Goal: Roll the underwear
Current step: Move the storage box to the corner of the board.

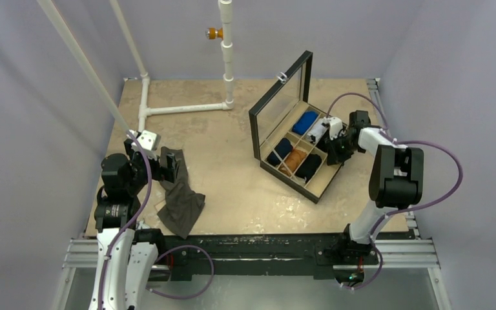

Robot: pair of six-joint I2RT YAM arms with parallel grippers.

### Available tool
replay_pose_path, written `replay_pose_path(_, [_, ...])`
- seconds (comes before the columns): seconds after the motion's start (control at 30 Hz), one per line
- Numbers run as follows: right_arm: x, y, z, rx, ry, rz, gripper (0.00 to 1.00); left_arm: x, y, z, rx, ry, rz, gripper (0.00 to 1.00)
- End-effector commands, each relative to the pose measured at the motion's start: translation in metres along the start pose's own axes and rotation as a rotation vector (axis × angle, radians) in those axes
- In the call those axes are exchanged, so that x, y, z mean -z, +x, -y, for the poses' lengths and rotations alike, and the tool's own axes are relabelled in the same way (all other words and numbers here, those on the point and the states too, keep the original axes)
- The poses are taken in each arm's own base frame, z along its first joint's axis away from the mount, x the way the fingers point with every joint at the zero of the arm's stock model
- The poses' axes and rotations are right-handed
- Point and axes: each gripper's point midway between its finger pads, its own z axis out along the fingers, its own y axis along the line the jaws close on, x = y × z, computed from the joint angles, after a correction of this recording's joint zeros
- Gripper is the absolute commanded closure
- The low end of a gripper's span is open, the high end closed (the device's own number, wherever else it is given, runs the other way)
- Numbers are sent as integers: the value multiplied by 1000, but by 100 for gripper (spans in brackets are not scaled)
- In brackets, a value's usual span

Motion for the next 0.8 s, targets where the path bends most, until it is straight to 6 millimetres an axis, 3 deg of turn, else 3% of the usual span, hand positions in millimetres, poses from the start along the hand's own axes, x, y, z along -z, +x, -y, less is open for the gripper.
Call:
replay_pose_path(0.0, [-14,-20,70,-198,136,82,100,-3,-7,3,-20,24,22,0])
replay_pose_path(0.4, [-15,-43,152,-406,289,130,100,-4,-6,2,-17,22,18,0])
replay_pose_path(0.77, [-25,-72,157,-614,242,223,93,-3,-8,3,-15,30,22,0])
